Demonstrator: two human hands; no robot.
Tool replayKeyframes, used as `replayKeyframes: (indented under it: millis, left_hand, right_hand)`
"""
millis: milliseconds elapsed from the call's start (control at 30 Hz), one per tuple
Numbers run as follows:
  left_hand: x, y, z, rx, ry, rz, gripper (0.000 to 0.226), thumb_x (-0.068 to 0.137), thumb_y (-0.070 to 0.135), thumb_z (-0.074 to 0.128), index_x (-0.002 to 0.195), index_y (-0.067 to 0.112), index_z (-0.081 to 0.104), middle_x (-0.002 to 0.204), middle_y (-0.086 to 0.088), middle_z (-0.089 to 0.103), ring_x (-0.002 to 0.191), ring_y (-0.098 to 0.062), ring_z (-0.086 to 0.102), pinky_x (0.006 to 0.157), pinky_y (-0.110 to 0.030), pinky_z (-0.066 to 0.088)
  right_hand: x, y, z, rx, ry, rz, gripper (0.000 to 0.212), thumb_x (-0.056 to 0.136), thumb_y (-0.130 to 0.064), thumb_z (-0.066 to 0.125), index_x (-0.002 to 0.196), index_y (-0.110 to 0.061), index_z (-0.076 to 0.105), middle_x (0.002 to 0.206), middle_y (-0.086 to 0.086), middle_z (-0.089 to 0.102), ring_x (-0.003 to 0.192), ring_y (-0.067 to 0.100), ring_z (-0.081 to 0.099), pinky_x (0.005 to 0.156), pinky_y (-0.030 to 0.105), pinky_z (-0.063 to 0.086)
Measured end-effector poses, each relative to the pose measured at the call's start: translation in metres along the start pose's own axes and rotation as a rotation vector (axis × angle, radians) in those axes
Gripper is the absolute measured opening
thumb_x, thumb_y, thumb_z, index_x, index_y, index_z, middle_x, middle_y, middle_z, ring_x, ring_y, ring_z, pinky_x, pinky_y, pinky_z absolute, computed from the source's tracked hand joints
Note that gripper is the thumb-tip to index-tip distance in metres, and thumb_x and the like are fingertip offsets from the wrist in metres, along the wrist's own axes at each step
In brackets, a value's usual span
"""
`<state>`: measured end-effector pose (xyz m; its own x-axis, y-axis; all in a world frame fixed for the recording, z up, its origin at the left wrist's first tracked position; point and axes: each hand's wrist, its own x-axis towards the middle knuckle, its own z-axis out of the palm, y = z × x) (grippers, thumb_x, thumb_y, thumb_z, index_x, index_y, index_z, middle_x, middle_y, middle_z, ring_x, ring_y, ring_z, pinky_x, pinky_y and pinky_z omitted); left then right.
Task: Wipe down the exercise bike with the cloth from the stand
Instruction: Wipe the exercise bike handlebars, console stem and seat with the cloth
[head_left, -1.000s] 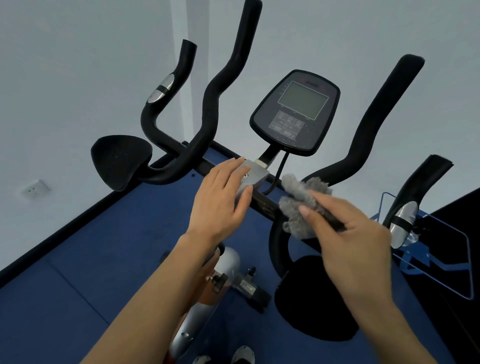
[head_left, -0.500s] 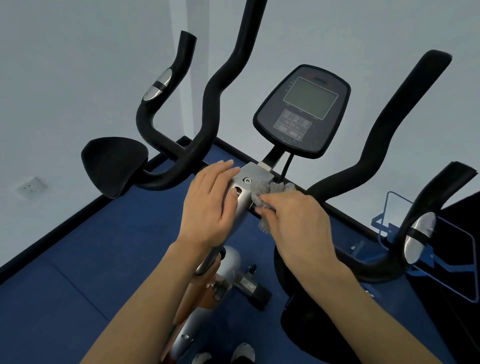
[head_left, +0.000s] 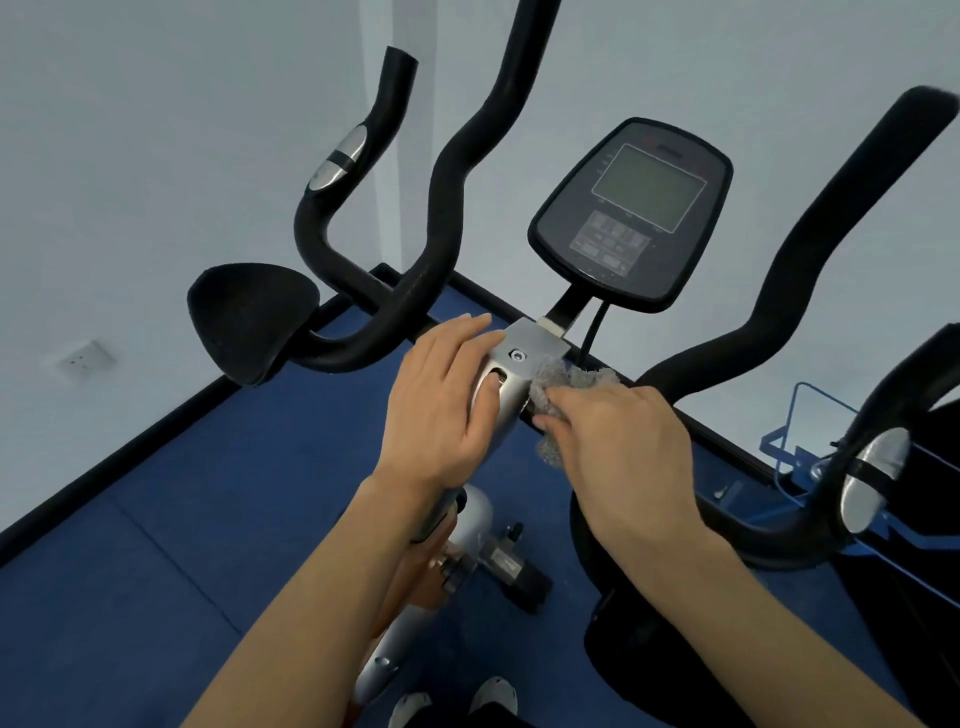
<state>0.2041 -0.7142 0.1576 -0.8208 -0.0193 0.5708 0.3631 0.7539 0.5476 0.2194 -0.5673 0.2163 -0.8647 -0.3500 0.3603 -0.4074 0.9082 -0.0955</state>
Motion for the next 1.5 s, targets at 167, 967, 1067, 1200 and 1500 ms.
replayKeyframes:
  millis: [167,967,1067,1200,1500]
  left_hand:
    - [0.001,0.000,-0.001,0.030,-0.028,-0.015,0.041,0.092,0.026,0.035,0.117,0.005,0.059,0.125,-0.009,0.056,0.119,-0.023,0.049,0.101,-0.034,0.036]
    - [0.023,0.039,0.010,0.217,-0.235,0.245,0.040,0.095,0.028,0.035,0.117,0.004,0.059,0.119,-0.009,0.060,0.116,-0.024,0.051,0.101,-0.032,0.033]
    - [0.022,0.039,0.009,0.200,-0.184,0.215,0.037,0.093,0.027,0.038,0.115,0.005,0.059,0.118,-0.008,0.060,0.113,-0.020,0.049,0.098,-0.031,0.034]
    - [0.021,0.040,0.010,0.204,-0.186,0.240,0.036,0.093,0.026,0.040,0.114,0.004,0.059,0.117,-0.010,0.061,0.111,-0.021,0.049,0.097,-0.029,0.033]
    - [0.021,0.039,0.010,0.169,-0.133,0.229,0.032,0.093,0.023,0.042,0.112,0.004,0.060,0.115,-0.009,0.061,0.107,-0.020,0.050,0.093,-0.029,0.037]
  right_hand:
    - [-0.011,0.000,-0.010,-0.021,-0.107,-0.027,0.017,0.061,-0.014,0.082,0.065,-0.014,0.066,0.059,0.002,0.068,0.060,0.022,0.064,0.061,0.032,0.049]
    - [-0.058,0.044,-0.044,0.525,-0.052,0.523,0.015,0.087,-0.025,0.060,0.098,-0.019,0.069,0.074,-0.009,0.064,0.071,-0.002,0.058,0.063,0.003,0.039]
    - [-0.052,0.042,-0.037,0.383,-0.168,0.481,0.023,0.089,-0.026,0.057,0.071,-0.012,0.053,0.070,0.004,0.060,0.068,0.021,0.056,0.061,0.029,0.042]
    - [-0.056,0.038,-0.042,0.265,-0.274,0.431,0.011,0.089,-0.020,0.056,0.081,-0.012,0.061,0.078,0.004,0.063,0.078,0.025,0.058,0.066,0.031,0.043]
    - [-0.055,0.043,-0.042,0.349,-0.208,0.483,0.015,0.087,-0.029,0.060,0.078,-0.018,0.064,0.065,0.001,0.059,0.069,0.023,0.056,0.064,0.028,0.042]
